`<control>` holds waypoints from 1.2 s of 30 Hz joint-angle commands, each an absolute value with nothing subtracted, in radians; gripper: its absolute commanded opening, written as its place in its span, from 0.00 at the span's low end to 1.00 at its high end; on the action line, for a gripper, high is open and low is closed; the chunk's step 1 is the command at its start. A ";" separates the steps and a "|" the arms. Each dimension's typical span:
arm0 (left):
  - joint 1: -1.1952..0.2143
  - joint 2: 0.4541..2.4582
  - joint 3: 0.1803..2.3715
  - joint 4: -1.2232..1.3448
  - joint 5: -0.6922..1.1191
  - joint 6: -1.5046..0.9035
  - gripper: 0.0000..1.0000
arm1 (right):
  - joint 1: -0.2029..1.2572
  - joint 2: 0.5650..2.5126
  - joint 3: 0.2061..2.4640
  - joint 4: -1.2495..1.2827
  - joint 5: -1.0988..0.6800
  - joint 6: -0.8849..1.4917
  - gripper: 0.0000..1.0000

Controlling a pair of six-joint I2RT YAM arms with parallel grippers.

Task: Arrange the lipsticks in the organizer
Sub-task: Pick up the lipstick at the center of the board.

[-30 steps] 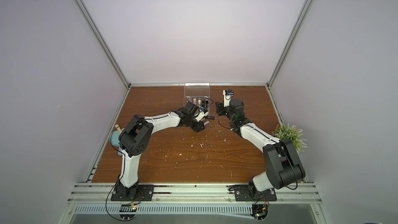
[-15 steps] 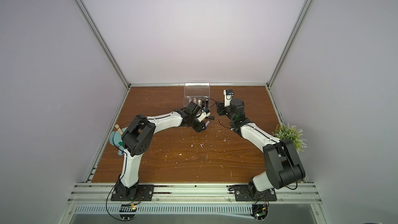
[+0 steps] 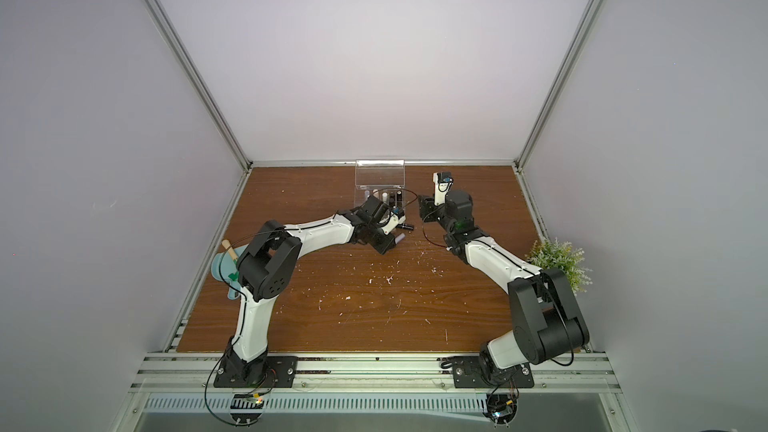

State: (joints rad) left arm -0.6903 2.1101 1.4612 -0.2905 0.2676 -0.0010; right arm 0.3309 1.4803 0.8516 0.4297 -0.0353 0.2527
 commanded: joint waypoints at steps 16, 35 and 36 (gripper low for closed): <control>-0.715 1.642 1.074 0.050 0.279 -0.126 0.14 | 0.249 1.383 0.952 0.247 -0.462 0.317 0.69; -0.710 1.467 0.941 0.184 0.186 -0.132 0.14 | 0.277 1.656 1.044 0.525 -1.200 0.611 0.84; -0.710 1.468 0.945 0.181 0.184 -0.130 0.14 | 0.281 1.656 1.047 0.525 -1.200 0.611 0.83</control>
State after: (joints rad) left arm -0.7097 1.4799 0.9409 0.1589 0.2111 -0.1417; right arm 0.2626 1.6978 1.0271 0.4603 -1.1164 0.5831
